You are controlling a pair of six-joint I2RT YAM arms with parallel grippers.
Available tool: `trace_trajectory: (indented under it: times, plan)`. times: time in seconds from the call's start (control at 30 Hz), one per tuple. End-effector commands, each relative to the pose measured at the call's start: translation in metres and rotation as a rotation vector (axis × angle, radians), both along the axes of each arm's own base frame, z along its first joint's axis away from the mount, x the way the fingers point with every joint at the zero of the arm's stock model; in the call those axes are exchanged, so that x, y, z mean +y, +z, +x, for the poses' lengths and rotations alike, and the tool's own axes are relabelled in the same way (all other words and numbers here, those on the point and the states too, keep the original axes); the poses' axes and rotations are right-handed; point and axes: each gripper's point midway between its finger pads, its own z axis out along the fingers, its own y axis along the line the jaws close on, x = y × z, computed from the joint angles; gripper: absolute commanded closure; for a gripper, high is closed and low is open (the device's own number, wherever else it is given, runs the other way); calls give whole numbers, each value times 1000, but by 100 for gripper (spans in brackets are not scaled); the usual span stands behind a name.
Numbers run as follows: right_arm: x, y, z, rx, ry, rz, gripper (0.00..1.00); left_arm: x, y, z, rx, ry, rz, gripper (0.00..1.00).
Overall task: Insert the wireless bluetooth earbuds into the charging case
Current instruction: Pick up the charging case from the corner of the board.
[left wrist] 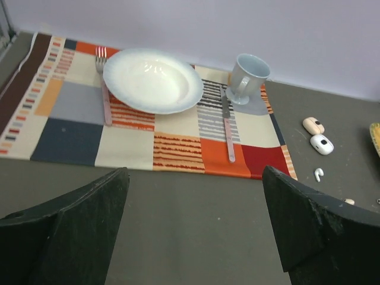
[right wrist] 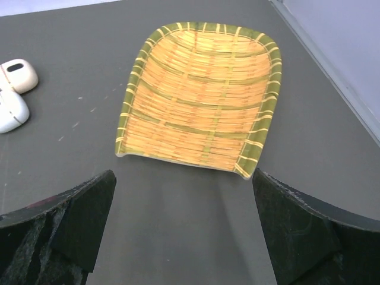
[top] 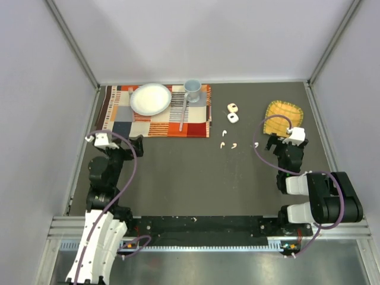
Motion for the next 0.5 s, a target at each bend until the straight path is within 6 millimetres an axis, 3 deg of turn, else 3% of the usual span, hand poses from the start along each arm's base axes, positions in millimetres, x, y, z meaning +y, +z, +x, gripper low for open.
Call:
trace_trajectory:
  times: [0.0,0.07,0.1,0.13,0.17,0.23,0.27,0.33,0.47]
  plan:
    - [18,26,13,-77,105,-23,1,10,-20,-11,16,97,-186,1]
    - [16,28,6,-55,73,-34,1,17,-37,-19,102,145,-190,1]
    - [20,58,3,-110,72,-32,1,18,-35,-21,105,144,-173,1]
    - [24,63,2,-94,62,58,1,18,-38,-23,113,140,-147,1]
    - [24,39,-9,49,47,100,1,18,-39,-24,115,134,-124,1]
    - [37,83,-6,-23,101,168,1,27,-42,-27,137,172,-85,1]
    - [41,85,-10,1,122,184,1,29,-48,-31,174,190,-86,1]
    - [54,117,-12,-69,188,233,1,21,-35,-31,140,146,-108,1]
    - [69,130,-18,-92,248,342,1,-1,-10,-32,104,20,-133,1]
